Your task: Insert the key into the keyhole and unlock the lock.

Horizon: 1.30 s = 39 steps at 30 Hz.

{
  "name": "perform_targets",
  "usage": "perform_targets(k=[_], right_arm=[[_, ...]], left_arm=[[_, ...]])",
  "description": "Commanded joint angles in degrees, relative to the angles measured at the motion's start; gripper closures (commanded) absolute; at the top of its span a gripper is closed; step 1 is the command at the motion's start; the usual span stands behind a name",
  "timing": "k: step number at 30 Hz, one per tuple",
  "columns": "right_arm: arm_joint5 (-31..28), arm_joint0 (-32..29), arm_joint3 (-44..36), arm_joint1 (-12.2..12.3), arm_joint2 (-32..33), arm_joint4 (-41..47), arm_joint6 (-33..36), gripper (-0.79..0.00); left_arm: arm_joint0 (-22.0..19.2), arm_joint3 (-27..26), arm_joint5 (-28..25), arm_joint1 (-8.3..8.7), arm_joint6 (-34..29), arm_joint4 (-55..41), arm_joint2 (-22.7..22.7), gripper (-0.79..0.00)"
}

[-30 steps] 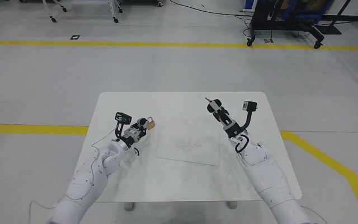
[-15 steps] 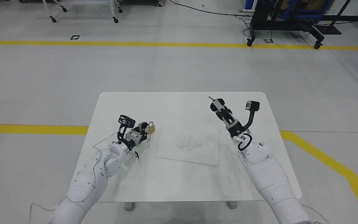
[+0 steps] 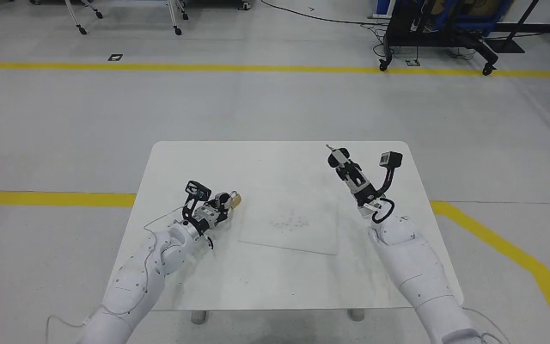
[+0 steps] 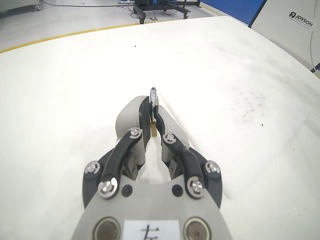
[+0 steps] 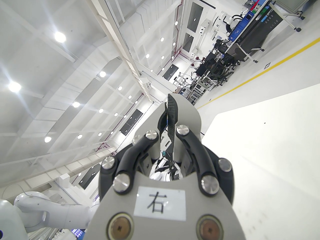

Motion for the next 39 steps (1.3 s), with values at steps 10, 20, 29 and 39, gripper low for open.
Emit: perform_targets(k=[10,20,29,39], right_arm=[[-0.69,1.01,2.23,-0.24,-0.16,1.33,0.80,0.000],[-0.75,0.97,2.35,-0.31,0.06,1.47,0.87,0.000],[-0.57,0.88,2.22,-0.37,0.28,1.48,0.73,0.000],[-0.97,-0.21,1.48,-0.15,1.55,1.34,0.24,0.000]], left_arm=[[0.08,-0.25,-2.91,-0.02,-1.53,-0.16,-0.96,0.000],[0.02,-0.21,-3.18,-0.34,-1.99,1.32,-0.79,0.000],[-0.51,-0.16,-4.54,-0.50,-2.68,1.53,-1.21,-0.108],[-1.60,0.23,-5.05,-1.16,-4.66,1.49,-0.39,-0.222]])
